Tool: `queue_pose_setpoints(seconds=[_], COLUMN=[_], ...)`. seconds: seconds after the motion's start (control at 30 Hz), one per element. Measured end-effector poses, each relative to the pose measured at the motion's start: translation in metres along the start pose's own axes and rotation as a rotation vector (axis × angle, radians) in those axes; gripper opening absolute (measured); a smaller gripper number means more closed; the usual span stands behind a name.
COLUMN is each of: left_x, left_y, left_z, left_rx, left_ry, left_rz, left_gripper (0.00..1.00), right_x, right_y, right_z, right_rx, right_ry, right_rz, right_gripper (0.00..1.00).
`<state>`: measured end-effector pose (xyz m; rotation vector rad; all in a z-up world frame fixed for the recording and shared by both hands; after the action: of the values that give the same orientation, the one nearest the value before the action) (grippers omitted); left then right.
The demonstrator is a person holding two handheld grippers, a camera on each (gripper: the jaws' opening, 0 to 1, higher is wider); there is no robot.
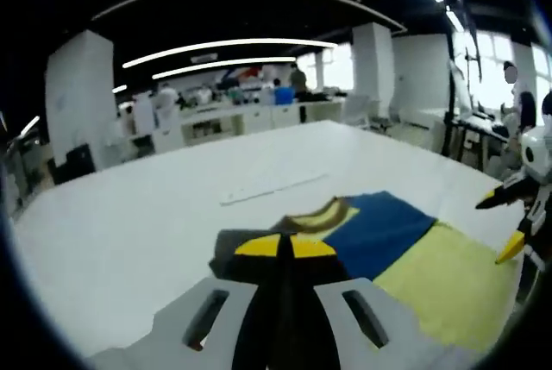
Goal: Fold the garment on the visible template until the final outline fits inside the template.
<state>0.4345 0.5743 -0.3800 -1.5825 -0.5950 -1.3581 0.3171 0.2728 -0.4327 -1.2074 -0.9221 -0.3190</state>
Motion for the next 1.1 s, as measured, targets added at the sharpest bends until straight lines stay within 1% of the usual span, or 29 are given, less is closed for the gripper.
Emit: queue_pose_setpoints(seconds=[0.07,0.3,0.5,0.63,0.77,0.9,0.97,1.0,1.03,1.07,1.1], left_x=[-0.001,-0.007,-0.018,-0.023,-0.029,-0.035,-0.038,-0.041,-0.043,-0.047,-0.05], left_y=[0.006,0.019,0.03,0.036,0.039,0.039,0.039,0.039,0.039,0.039,0.04], left_z=[-0.005,-0.029,-0.044,-0.055,-0.069,-0.08,-0.084,-0.088,-0.089,-0.092,-0.093], left_rx=[-0.017,-0.091,-0.143,-0.18,-0.228,-0.27,-0.288,-0.305,-0.307,-0.323,-0.326], left_ry=[0.018,0.025,0.06,0.081,0.122,0.179,0.193,0.213,0.223,0.248,0.255], left_rz=[0.004,0.007,0.04,0.05,0.068,0.093,0.101,0.116,0.123,0.144,0.157], left_gripper=[0.0,0.0,0.0,0.0,0.0,0.0,0.0,0.0,0.0,0.0,0.0], right_x=[0.0,0.001,0.0,-0.003,-0.006,-0.009,-0.01,-0.011,-0.011,-0.011,-0.011], right_y=[0.0,-0.001,-0.001,-0.001,0.0,0.0,0.001,0.001,0.001,0.002,0.002], right_z=[0.0,-0.006,-0.008,-0.008,-0.008,-0.007,-0.007,-0.007,-0.006,-0.006,-0.006], right_rx=[0.001,-0.011,-0.02,-0.017,-0.02,-0.014,-0.015,-0.013,-0.011,-0.01,-0.01], right_ry=[0.001,0.005,0.017,0.021,0.028,0.035,0.034,0.036,0.038,0.039,0.038], right_rz=[0.002,0.006,0.003,0.009,0.011,0.023,0.026,0.026,0.026,0.026,0.027], right_gripper=[0.91,0.91,0.91,0.91,0.9,0.9,0.9,0.9,0.9,0.9,0.9])
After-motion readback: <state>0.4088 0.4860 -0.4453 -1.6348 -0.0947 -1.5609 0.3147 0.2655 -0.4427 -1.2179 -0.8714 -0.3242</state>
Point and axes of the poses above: the point that each gripper's makers call its tool centre point, and the gripper's own axes: y roughly forward along the fingers, z roughly to its left, x roughly out of its top, the point moved 8 cm from there along -y, roughly backward along the fingers, and after that the axes turned 4 degrees about -x, right-handed, at the moved point
